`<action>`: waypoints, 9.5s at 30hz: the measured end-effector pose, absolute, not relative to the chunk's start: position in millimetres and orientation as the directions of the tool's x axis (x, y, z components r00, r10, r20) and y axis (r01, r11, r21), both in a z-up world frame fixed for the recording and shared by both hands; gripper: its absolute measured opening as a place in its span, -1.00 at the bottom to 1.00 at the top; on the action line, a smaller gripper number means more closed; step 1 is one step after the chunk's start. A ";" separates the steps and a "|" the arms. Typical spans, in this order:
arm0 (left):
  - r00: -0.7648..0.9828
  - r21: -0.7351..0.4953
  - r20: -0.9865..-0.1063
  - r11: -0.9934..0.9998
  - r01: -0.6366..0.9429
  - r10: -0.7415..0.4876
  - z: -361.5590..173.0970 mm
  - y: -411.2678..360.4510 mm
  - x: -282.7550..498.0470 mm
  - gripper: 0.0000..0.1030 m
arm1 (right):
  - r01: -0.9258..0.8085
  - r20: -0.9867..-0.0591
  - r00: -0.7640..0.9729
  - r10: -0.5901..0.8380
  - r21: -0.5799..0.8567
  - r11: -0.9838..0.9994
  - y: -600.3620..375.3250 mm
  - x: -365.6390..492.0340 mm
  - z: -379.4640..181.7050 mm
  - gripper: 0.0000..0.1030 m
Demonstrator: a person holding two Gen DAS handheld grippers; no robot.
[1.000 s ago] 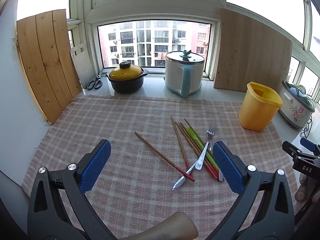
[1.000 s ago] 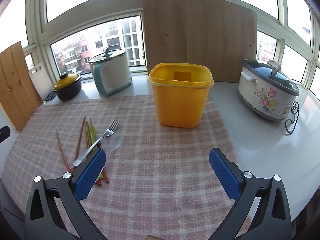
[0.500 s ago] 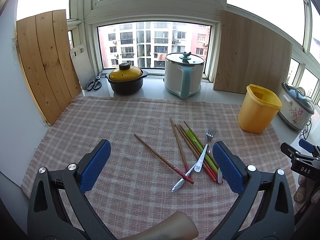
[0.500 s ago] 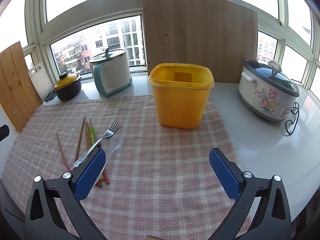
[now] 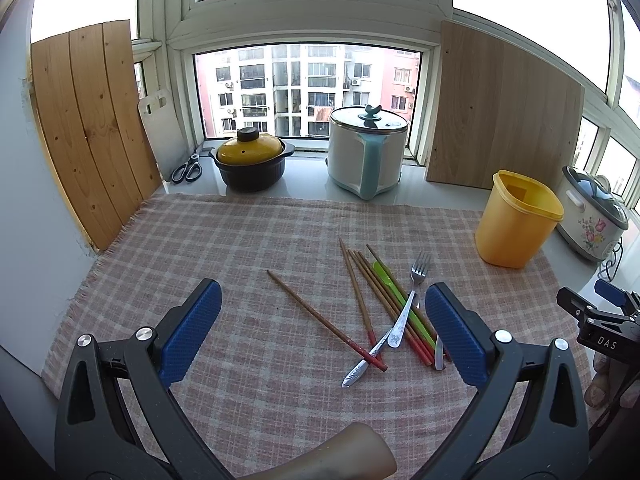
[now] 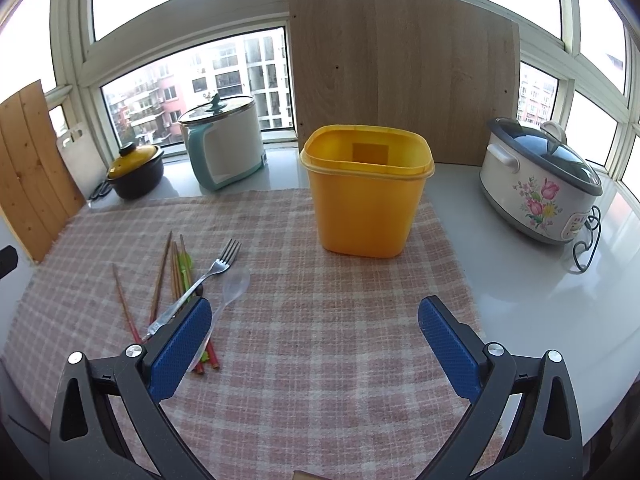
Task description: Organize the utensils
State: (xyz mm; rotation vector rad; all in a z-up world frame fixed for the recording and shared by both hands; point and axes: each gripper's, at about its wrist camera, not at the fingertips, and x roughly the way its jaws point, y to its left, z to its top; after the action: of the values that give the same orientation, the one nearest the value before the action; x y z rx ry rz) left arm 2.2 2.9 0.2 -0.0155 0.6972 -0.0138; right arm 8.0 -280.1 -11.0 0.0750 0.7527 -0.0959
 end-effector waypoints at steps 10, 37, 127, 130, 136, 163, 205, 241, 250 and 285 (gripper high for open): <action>0.766 -0.020 -0.643 1.000 0.006 -0.018 0.1 3.4 2.2 1.00 | 0.118 -0.691 0.720 -0.064 0.032 0.992 -280.0 9.4 -11.5 0.99; 0.765 -0.025 -0.644 1.000 0.008 -0.022 7.7 2.5 2.4 1.00 | 0.114 -0.714 0.698 -0.049 0.044 0.993 -276.8 13.0 -17.8 0.99; 0.333 -0.411 -0.871 0.907 -0.094 -0.361 -163.4 59.0 167.3 -0.72 | 0.035 -0.930 0.198 0.309 0.322 0.946 -213.7 153.0 -135.7 -0.83; 0.325 -0.420 -0.870 0.903 -0.094 -0.371 -163.4 61.2 168.0 -0.74 | 0.058 -0.924 0.197 0.327 0.344 0.937 -217.4 152.7 -136.8 -0.91; 0.313 -0.413 -0.873 0.908 -0.071 -0.373 -162.4 63.2 167.0 -0.78 | 0.088 -0.918 0.231 0.323 0.351 0.932 -229.0 147.1 -129.5 -0.93; 0.438 -0.358 -0.848 0.932 -0.059 -0.298 -103.8 57.7 139.8 -0.92 | -0.038 -0.871 0.339 0.355 0.364 0.931 -254.1 122.7 -76.4 -0.93; 0.582 -0.398 -0.579 0.821 0.410 -0.571 83.4 -151.0 198.6 -0.92 | -0.008 -0.586 0.795 0.159 0.251 0.968 -375.9 175.8 54.3 -0.93; 0.534 -0.367 -0.649 0.838 0.403 -0.542 48.2 -224.1 235.0 -0.92 | -0.013 -0.655 0.734 0.182 0.255 0.967 -403.5 210.6 -8.4 -0.93; 0.497 -0.349 -0.681 0.835 0.425 -0.538 40.7 -233.8 232.9 -0.92 | 0.004 -0.689 0.706 0.162 0.233 0.972 -404.2 204.4 -5.0 -0.92; 0.572 -0.183 -0.731 0.914 0.362 -0.373 24.0 -70.7 176.6 -0.28 | -0.034 -0.650 0.746 0.145 0.180 0.983 -344.9 115.9 37.6 0.43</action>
State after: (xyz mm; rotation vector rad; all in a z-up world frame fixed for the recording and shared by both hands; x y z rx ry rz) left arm 176.6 -70.7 24.0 -0.0134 0.8601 -0.4311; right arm 115.9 -344.9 37.6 0.1608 0.7226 0.0980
